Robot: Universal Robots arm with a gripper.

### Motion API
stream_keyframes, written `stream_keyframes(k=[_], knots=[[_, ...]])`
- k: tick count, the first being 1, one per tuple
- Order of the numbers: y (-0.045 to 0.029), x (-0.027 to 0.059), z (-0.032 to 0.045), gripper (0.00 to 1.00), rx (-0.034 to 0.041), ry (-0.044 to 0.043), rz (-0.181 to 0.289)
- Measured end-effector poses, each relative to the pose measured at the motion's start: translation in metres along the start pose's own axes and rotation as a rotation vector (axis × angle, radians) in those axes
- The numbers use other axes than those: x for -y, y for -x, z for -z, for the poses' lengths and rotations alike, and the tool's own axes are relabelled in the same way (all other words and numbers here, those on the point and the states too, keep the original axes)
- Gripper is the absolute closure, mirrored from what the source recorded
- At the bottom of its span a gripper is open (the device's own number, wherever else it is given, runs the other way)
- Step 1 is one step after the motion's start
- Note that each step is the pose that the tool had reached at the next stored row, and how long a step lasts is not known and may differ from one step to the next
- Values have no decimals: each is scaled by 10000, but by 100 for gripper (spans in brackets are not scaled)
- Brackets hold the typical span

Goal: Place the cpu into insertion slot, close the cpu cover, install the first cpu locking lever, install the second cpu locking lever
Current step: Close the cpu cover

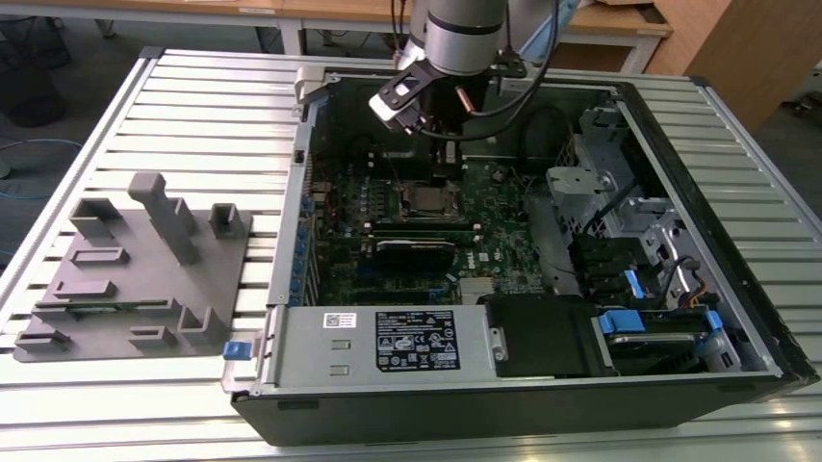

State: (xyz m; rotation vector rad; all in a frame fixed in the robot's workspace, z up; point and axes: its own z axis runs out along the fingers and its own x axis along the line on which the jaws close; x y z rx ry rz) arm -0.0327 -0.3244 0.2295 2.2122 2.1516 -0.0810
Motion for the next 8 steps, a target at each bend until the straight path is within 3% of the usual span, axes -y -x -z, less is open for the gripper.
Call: stream_keyframes(k=[8], knots=[[24, 28, -39, 89, 0, 18, 241]])
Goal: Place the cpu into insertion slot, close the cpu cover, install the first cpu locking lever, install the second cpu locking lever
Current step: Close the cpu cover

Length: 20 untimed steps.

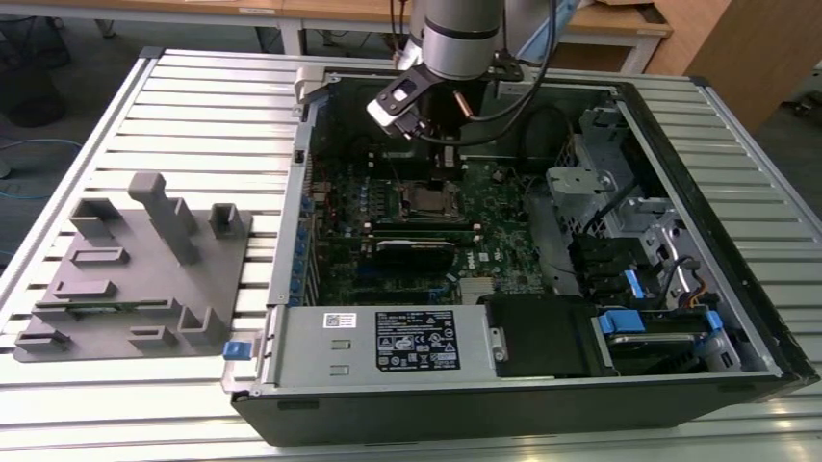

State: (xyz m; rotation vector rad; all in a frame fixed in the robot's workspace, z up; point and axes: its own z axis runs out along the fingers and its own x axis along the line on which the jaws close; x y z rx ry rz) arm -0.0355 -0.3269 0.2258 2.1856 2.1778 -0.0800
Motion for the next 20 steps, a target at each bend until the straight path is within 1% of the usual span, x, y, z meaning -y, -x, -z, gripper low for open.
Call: stream_keyframes(k=[2, 9, 13, 20], knots=[[11, 12, -7, 89, 0, 4, 66], [14, 19, -10, 89, 1, 12, 172], [15, 20, -13, 89, -1, 45, 600], [16, 24, -22, 89, -3, 114, 1514]])
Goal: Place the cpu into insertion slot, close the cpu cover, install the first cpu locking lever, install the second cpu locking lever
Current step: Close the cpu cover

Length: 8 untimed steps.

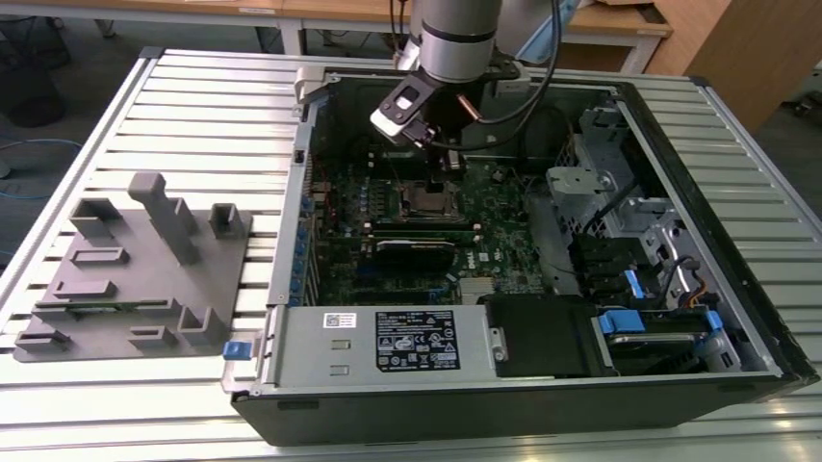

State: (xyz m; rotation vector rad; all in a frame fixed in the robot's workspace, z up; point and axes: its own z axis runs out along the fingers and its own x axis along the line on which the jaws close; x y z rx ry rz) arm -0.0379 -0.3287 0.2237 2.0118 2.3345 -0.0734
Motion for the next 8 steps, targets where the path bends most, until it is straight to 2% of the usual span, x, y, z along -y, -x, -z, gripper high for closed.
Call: stream_keyframes(k=[8], knots=[[-2, 6, -10, 89, -3, 73, 952]])
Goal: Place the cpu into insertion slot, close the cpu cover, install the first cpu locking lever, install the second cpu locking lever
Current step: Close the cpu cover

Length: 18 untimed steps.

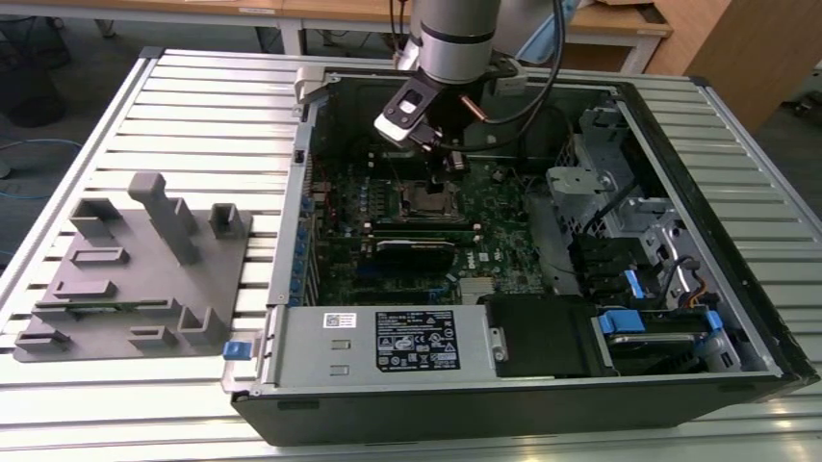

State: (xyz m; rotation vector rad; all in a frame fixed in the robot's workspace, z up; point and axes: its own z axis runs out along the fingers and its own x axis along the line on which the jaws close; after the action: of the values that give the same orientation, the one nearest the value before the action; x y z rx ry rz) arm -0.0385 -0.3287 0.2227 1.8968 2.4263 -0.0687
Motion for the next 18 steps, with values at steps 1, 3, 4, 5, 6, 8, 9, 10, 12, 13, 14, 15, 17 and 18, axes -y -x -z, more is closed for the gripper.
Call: stream_keyframes(k=[1, 3, 4, 5, 6, 8, 9, 10, 12, 13, 14, 15, 17, 18], knots=[[0, 0, -1, 89, 0, 10, 124], [0, 0, -1, 89, 0, 20, 291], [0, 0, -1, 89, 0, 21, 296], [0, 0, -1, 89, 0, 22, 296], [0, 0, -1, 89, 0, 22, 297], [0, 0, -1, 89, 0, 22, 298], [0, 0, -1, 89, 0, 22, 299], [0, 0, -1, 89, 0, 23, 306], [0, 0, -2, 89, 1, 25, 348], [0, 1, -3, 89, 0, 29, 386], [0, 1, -3, 89, 0, 33, 442], [0, 1, -4, 89, -1, 38, 507], [0, 0, -6, 89, -1, 49, 650], [0, 0, -7, 89, -1, 55, 738]])
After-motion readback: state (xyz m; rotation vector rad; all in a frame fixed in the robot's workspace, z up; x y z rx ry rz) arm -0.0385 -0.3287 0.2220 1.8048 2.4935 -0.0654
